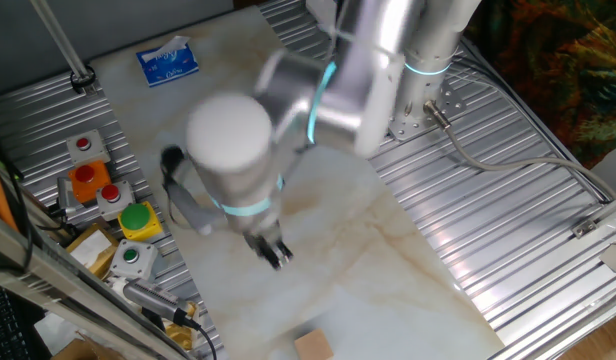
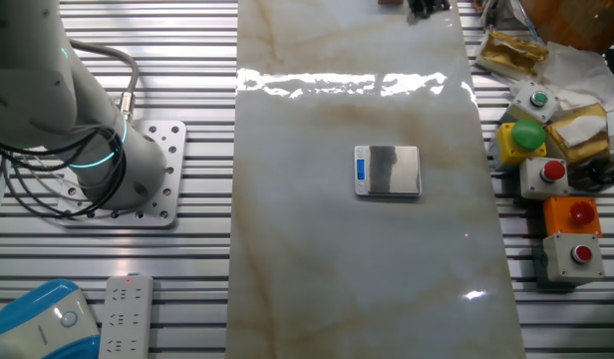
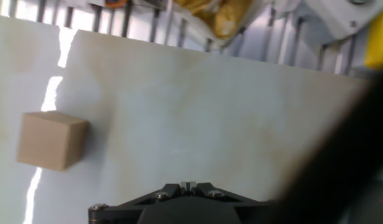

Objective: Place the block on the scale

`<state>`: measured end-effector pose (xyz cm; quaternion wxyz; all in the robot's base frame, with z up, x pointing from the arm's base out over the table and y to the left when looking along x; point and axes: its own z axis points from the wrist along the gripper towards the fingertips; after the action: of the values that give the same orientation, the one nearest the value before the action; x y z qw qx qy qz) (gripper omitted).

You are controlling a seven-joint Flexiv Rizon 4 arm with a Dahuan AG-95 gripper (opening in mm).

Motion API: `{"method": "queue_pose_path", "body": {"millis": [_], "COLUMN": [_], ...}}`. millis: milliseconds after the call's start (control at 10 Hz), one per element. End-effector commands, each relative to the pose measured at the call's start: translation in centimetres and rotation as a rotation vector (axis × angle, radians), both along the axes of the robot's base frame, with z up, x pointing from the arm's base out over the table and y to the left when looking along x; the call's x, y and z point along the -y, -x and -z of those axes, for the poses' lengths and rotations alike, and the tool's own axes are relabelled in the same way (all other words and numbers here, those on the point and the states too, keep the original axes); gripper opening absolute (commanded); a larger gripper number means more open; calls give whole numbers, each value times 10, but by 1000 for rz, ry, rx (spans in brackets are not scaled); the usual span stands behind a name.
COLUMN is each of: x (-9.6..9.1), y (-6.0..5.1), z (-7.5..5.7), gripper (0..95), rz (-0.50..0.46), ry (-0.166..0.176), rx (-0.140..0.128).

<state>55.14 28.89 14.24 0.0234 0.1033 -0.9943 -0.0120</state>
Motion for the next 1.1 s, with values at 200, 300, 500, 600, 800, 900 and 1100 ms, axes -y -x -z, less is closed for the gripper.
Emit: {"method": "queue_pose_path", "body": {"millis": [200,300,500,600,800,900,1100], "x": [-94,-104,-114,-113,-111,-111,-114], "y": [8,11,14,15,17,18,16], "z": [21,25,30,30,29,29,33], "gripper": [0,0,0,0,0,0,0], "rz": [64,79,107,110,108,133,192], "ry": [-7,-12,-26,-29,-43,-47,-95], "rx": [13,21,30,30,32,39,39]}}
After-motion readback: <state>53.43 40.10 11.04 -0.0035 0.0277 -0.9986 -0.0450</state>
